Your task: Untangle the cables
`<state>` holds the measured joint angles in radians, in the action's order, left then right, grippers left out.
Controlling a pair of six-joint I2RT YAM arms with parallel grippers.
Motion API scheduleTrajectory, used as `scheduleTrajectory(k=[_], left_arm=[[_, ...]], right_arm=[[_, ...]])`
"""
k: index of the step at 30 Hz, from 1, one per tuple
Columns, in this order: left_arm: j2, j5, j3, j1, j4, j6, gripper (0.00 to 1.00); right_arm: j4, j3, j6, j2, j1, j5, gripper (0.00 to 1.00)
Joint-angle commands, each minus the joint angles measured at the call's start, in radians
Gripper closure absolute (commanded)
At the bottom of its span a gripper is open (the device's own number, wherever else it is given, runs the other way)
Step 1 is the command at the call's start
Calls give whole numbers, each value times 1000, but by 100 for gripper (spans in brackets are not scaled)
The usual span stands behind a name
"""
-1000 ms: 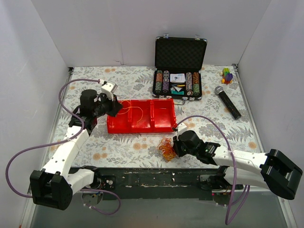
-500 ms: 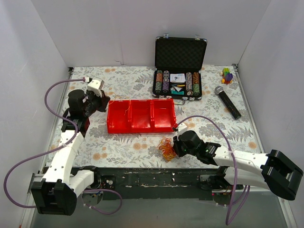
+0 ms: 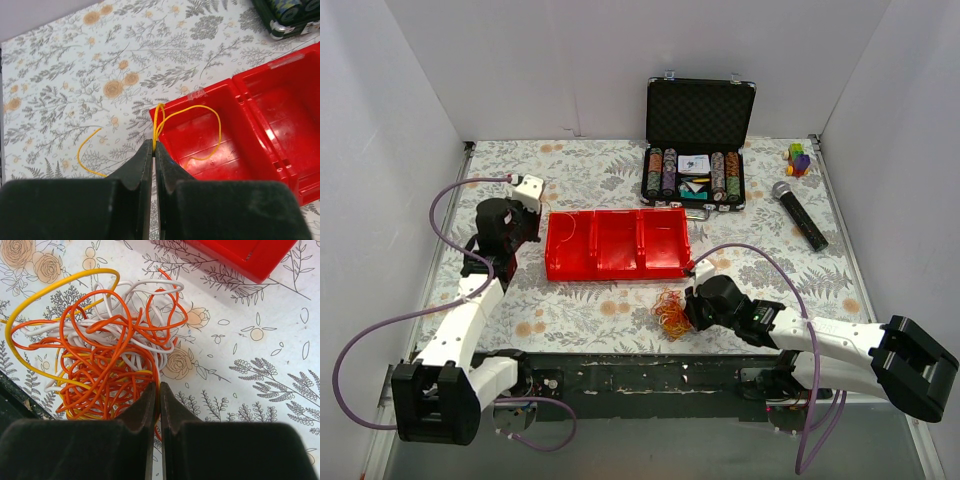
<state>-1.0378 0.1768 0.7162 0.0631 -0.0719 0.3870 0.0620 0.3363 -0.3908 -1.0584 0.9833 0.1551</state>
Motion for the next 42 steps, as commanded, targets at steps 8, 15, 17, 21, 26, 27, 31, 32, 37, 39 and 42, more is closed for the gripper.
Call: scheduleTrajectory(k=[8,15,17,21,26,27,31,32,37,39,42], left_arm=[[30,50,-56,224,66,-54,100],[19,15,-135,248,96,-71,100],[21,35,-142,248,93,-40,100],[5,46,-132,245,89,32,100],[-22,-75,-121,204,153,78,100],[-31,-88,-118,184,158,76,100],[-67,-108,-119,135,152,50,100],[-70,-96,-123,123,144,46,100],[-97,-114,-155,118,165,15,100],[-120,-151,-159,118,178,-6,100],[-136,-163,-166,119,208,-39,100]], right_arm=[[-17,-19,-10,15,6,14,95],[-18,-23,-13,25,6,21,95],[-18,-20,-11,20,6,20,95],[-22,-19,-11,14,6,18,95],[-22,-20,-13,20,6,20,95],[-22,-19,-13,20,6,21,95],[-21,-19,-13,15,6,21,95],[-19,-16,-11,11,6,21,95],[-19,-14,-10,6,6,20,95],[-21,-14,-10,6,6,20,95],[-19,-14,-13,6,6,21,95]])
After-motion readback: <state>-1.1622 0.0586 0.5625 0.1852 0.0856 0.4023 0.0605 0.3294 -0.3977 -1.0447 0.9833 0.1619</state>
